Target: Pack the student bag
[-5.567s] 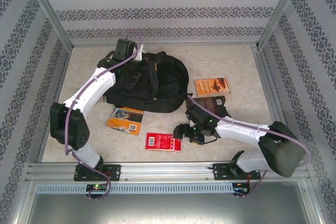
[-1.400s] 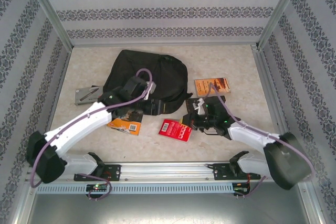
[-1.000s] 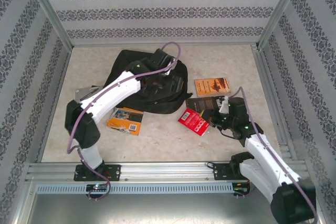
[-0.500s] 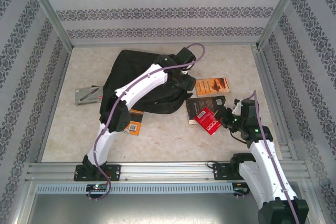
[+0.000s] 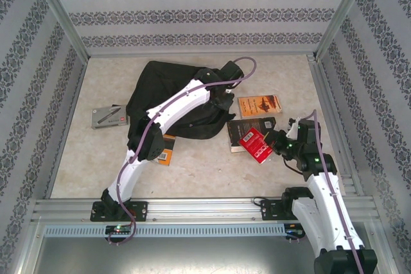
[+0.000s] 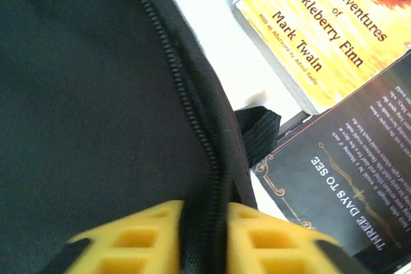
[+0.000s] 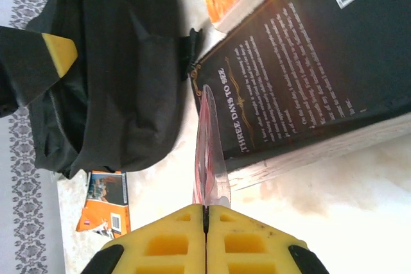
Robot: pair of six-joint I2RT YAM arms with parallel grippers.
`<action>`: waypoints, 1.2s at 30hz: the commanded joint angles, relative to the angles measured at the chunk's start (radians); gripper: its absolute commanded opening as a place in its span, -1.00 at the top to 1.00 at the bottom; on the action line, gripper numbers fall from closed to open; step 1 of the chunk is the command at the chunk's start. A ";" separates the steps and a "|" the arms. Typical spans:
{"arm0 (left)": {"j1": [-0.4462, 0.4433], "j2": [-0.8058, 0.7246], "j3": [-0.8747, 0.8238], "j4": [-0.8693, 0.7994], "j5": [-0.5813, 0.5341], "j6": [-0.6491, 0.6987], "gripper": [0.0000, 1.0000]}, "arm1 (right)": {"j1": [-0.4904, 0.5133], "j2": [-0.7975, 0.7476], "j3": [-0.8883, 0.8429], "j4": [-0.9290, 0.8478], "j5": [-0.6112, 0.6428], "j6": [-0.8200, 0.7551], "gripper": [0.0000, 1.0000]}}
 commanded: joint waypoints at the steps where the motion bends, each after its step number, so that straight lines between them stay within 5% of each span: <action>1: 0.003 -0.013 0.041 -0.047 -0.028 0.022 0.81 | -0.008 -0.019 0.043 -0.012 0.005 -0.009 1.00; 3: 0.007 -0.020 0.039 -0.053 -0.019 0.026 1.00 | -0.008 -0.024 0.057 -0.012 0.004 -0.004 1.00; 12: 0.047 -0.160 0.008 -0.015 0.047 -0.019 1.00 | 0.017 0.020 0.208 0.018 0.037 0.009 1.00; 24: 0.123 -0.385 -0.093 0.049 0.098 -0.070 1.00 | 0.278 0.312 0.465 0.166 0.170 0.018 1.00; 36: 0.160 -0.507 -0.243 0.139 0.179 -0.104 1.00 | 0.329 0.774 0.701 0.316 -0.040 0.125 1.00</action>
